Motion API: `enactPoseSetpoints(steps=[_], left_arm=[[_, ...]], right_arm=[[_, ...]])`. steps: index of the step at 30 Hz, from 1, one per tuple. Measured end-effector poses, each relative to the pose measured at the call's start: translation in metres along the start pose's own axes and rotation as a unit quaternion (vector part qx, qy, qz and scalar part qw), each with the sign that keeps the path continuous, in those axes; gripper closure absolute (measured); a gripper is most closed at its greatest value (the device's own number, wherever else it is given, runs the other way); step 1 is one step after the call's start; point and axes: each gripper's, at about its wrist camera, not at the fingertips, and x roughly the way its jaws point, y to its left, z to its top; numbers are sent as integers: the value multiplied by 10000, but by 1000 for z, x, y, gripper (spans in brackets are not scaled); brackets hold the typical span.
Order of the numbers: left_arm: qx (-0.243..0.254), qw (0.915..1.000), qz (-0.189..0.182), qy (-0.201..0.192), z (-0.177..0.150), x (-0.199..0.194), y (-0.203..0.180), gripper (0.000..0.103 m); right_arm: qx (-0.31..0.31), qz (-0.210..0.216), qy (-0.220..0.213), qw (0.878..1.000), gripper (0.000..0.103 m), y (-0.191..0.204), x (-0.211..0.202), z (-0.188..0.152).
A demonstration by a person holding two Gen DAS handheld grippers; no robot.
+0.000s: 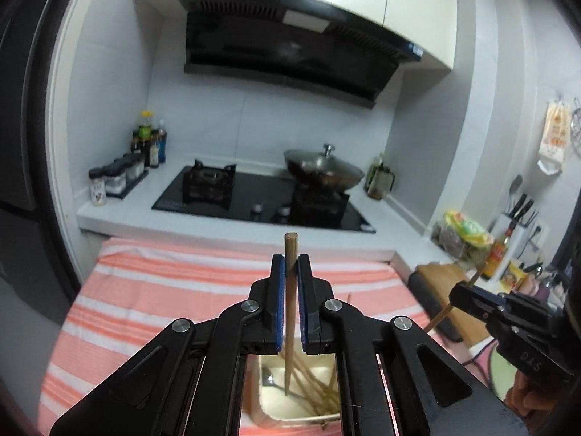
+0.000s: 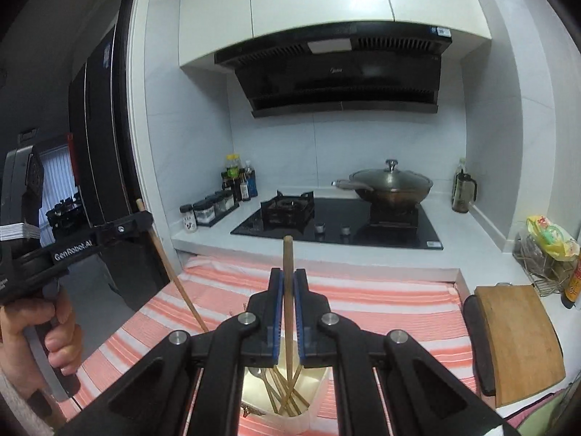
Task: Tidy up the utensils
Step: 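Lift both chopsticks over the cream box, then drop both chopsticks into the box and open both grippers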
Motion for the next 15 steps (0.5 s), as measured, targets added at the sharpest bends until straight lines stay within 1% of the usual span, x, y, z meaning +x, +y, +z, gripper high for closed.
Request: enactPoseSetpoints(steps=[2,4,6,8,9,10,11,12,13,14,15], left_arm=[[92,9993,115,354,-19,25,1,98],[139,9980,142,605,-37,41,2,98],[71,9962,65,871,-51,53,5,98],[-57,9939,59,1103,-59,58,6,92],[-114,9929,31,1181,-61,56,6,75],[-156,9926,-10,1208,-60,51,8,53],[-166,9931,-41,1160,-60,41,8,43],[-137,9940,-65,1084,-59,30,8,30],[-61,9945,-107,1036,-59,18,8,23],[52,9944,-173,1038,-61,6,8,21],[188,9938,-214,1078,-65,-6,8,17]], right_arm=[[-119,-9,448,9989,97,5,28,-10],[-132,72,845,9963,97,7,52,-22],[-33,200,1125,9934,97,6,70,-34],[138,225,1299,9912,96,5,82,-45],[210,180,1276,9914,95,4,84,-48],[280,128,1249,9917,86,4,82,-48],[391,101,1177,9922,63,2,75,-47],[485,125,1006,9937,55,2,65,-45],[532,154,744,9957,44,2,51,-43],[491,132,557,9972,44,2,37,-42],[405,113,472,9980,44,3,26,-42]])
